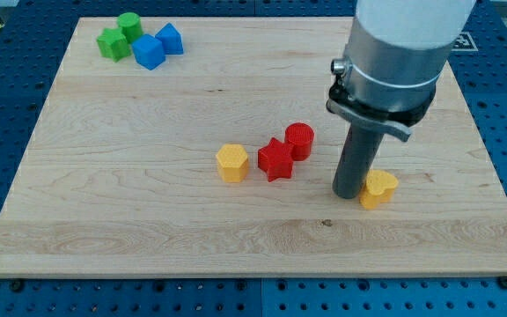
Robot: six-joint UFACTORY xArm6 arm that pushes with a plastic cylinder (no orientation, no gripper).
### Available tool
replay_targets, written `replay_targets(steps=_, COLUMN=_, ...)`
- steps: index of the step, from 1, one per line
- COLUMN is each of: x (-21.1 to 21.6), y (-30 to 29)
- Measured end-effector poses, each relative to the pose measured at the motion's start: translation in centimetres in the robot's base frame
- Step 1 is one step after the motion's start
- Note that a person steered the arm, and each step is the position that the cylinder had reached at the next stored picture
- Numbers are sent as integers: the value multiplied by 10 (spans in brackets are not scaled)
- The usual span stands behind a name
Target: Move the red star above the red circle
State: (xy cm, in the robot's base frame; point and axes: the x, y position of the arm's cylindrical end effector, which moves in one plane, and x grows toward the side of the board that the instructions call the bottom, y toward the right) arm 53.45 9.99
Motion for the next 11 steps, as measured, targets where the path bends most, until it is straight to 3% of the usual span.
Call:
replay_targets(steps=4, x=-11, y=-92)
replay_targets(steps=9, x=-66, y=-110)
replay_targets(steps=11, x=-104, y=-85)
